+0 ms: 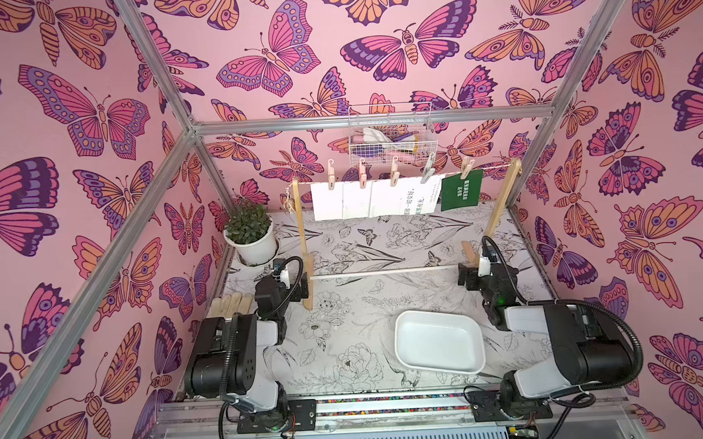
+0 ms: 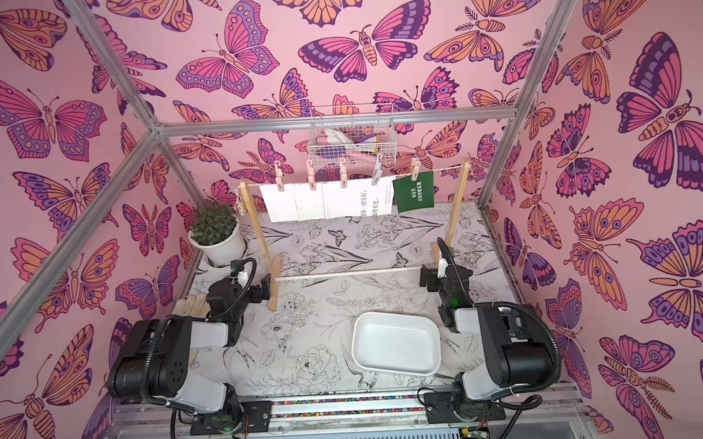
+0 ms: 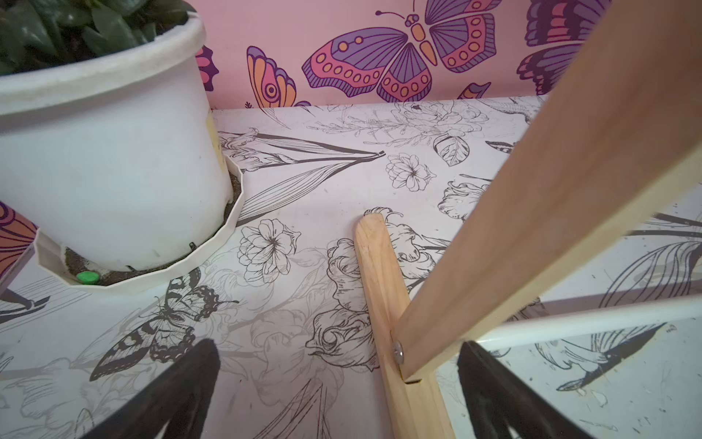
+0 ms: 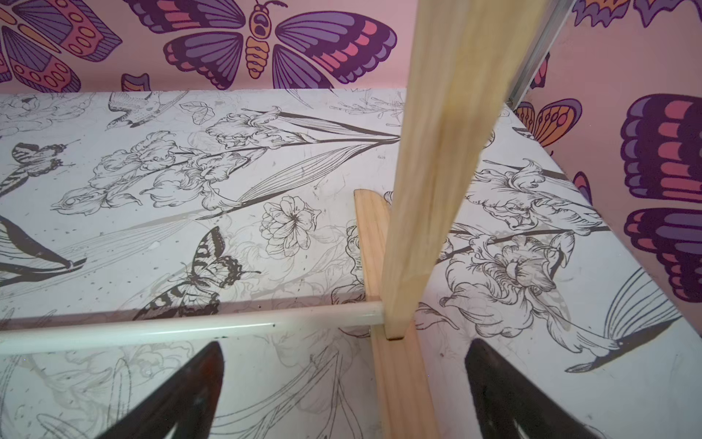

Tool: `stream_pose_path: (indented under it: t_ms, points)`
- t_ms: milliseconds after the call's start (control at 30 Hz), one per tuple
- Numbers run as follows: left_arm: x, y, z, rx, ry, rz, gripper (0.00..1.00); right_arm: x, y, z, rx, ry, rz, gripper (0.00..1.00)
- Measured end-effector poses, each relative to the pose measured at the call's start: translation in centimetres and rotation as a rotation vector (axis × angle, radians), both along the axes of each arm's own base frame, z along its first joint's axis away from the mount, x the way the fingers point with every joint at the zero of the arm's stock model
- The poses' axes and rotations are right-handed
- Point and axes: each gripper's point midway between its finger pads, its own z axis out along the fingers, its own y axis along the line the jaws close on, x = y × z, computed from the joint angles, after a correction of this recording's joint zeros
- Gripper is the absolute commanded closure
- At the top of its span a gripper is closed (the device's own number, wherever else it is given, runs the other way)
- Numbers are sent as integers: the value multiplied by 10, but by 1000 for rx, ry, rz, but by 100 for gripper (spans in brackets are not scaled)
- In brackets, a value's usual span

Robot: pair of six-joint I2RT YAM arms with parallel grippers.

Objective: Remove the postcards from the strings
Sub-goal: Pinch the postcard on the clothesline.

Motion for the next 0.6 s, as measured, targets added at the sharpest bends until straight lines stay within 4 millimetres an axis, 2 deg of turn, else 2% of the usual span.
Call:
stream_pose_path:
  t_ms: [600]
  points:
    - [0, 0, 0, 0, 0, 0, 0, -1, -2, -2, 0, 7, -9, 1]
